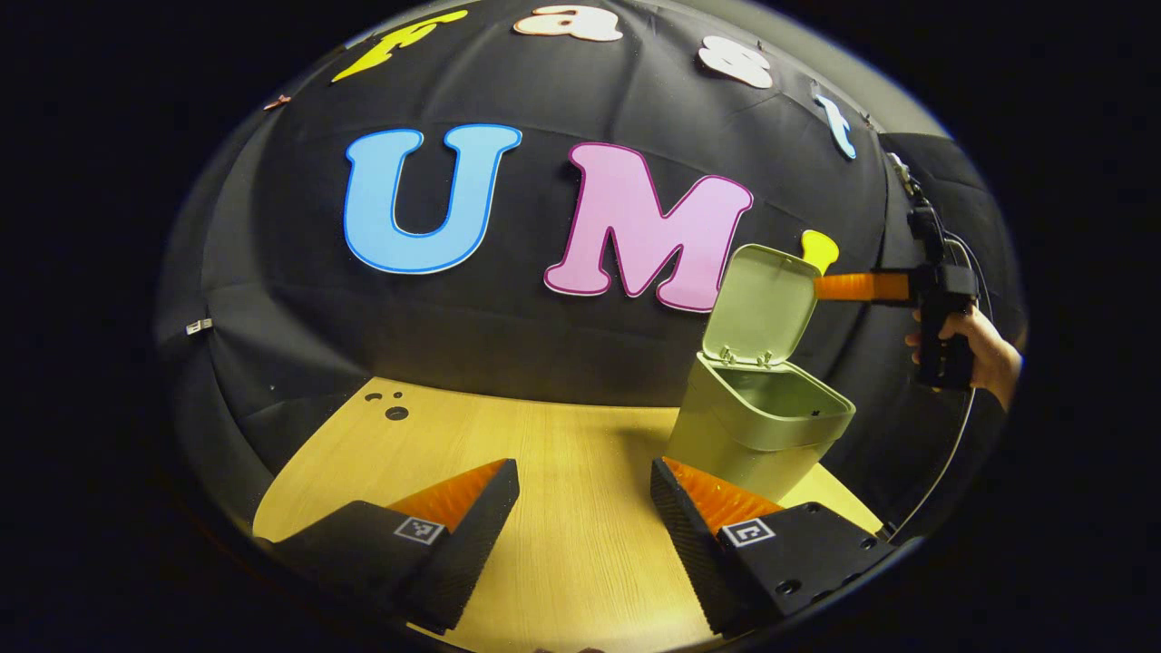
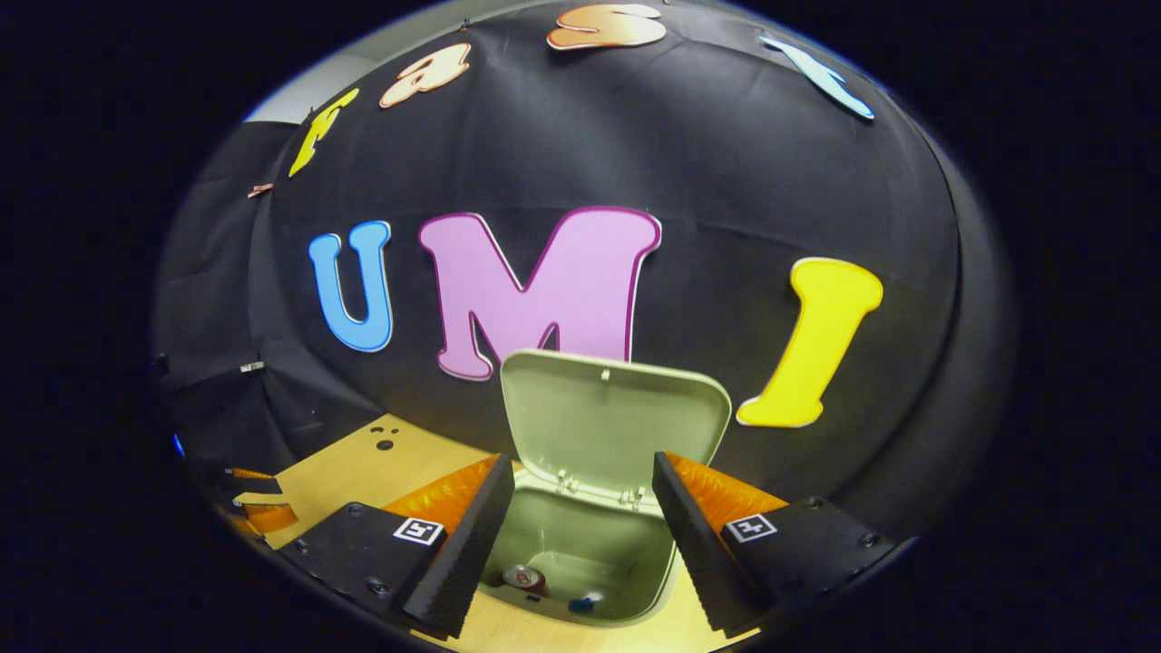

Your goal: Press the lid of the desktop garbage bin to open it, pick up the crumpled paper on the desktop and throw it into the bin, then pick up the pop can on the desktop and drop it into the bin, and finally close the garbage bin lid.

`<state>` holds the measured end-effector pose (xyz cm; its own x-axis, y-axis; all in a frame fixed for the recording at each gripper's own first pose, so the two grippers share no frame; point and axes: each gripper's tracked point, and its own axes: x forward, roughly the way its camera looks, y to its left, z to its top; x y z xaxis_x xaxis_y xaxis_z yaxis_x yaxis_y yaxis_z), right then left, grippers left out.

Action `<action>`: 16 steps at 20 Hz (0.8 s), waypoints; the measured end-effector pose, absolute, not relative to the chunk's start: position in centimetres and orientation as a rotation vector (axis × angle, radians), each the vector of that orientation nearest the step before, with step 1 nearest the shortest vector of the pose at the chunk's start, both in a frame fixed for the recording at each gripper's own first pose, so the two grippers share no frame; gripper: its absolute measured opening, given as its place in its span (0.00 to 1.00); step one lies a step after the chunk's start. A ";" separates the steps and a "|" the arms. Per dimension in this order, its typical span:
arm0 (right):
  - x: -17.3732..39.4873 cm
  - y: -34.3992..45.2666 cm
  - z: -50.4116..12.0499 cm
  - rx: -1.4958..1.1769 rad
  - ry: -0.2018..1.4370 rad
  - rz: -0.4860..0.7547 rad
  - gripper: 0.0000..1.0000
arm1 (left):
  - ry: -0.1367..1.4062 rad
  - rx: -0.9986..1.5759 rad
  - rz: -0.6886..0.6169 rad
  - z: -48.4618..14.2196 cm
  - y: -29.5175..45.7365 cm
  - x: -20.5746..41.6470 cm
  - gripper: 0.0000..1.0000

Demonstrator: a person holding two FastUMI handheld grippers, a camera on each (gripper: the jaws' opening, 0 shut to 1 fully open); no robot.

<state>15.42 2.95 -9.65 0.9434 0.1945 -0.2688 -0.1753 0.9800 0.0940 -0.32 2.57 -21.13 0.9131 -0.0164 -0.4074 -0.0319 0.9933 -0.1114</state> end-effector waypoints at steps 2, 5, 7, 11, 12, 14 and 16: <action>16.5 3.1 -7.5 0.076 0.232 0.187 0.96 | 0.418 -0.121 0.011 -21.1 2.6 -0.5 0.97; 18.4 2.2 -4.8 0.061 0.153 0.146 0.96 | 0.416 -0.125 0.018 -21.1 2.8 -1.0 0.95; 19.4 2.0 -3.9 0.071 0.122 0.123 0.96 | 0.414 -0.128 0.023 -21.0 3.1 -1.4 0.95; 21.7 2.0 -4.1 0.098 0.098 0.076 0.96 | 0.420 -0.135 0.031 -21.1 3.1 -2.0 0.95; 22.4 2.0 -4.4 0.100 0.101 0.065 0.96 | 0.421 -0.135 0.032 -21.0 3.1 -2.3 0.95; 23.3 2.0 -5.6 0.109 0.125 0.056 0.96 | 0.426 -0.131 0.033 -21.1 3.1 -2.5 0.95; 23.9 2.0 -6.4 0.110 0.143 0.046 0.96 | 0.430 -0.126 0.032 -21.2 3.3 -2.7 0.95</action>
<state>23.88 1.95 -6.40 0.9888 0.0536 -0.1394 -0.0379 0.9929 0.1124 -2.70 3.26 -21.17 0.9086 0.0048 -0.4177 -0.0580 0.9917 -0.1148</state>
